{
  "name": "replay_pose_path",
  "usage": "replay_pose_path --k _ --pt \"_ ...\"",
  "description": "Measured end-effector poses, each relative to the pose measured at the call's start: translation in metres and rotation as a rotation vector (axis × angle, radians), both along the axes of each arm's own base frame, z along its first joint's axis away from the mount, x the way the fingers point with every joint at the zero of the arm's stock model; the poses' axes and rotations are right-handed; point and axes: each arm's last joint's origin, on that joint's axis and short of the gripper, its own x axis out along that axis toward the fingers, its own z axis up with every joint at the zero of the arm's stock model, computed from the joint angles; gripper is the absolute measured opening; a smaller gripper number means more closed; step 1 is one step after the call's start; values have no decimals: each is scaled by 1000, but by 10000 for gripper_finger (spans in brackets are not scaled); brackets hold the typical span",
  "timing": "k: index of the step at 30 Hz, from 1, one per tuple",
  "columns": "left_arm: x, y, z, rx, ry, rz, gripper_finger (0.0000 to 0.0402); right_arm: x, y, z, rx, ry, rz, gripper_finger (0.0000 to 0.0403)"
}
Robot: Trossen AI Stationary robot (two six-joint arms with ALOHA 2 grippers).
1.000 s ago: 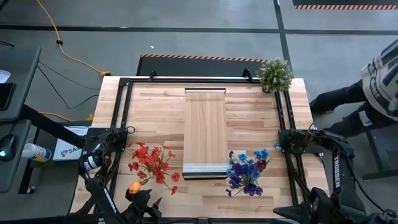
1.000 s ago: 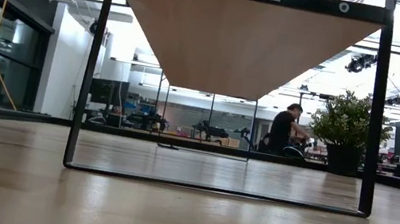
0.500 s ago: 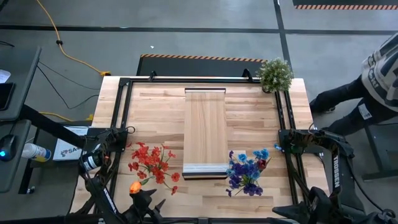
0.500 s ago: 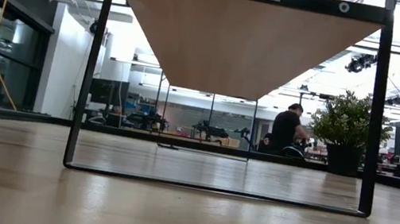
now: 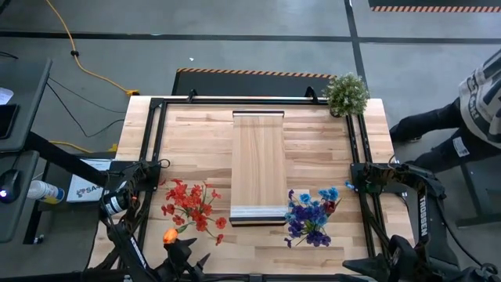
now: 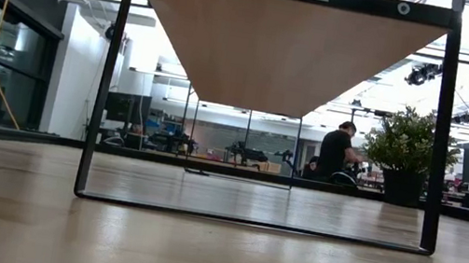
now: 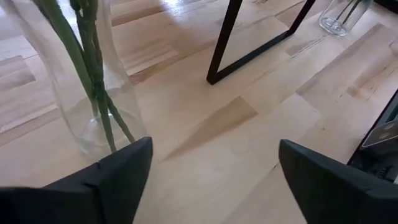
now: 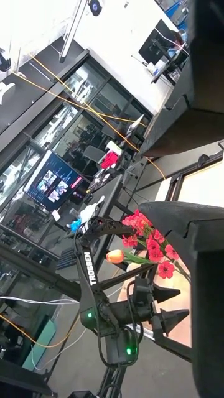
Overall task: Pick and place flowers into a vace then onto a shelf
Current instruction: Put the left transparent vase with flowers on the shelf
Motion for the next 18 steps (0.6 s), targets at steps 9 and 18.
replay_pose_path --k 9,18 --pt "1 -3 -1 -45 8 8 355 0 0 0 1 0 0 118" --pt "-2 2 -1 4 81 11 342 0 0 0 1 0 0 118"
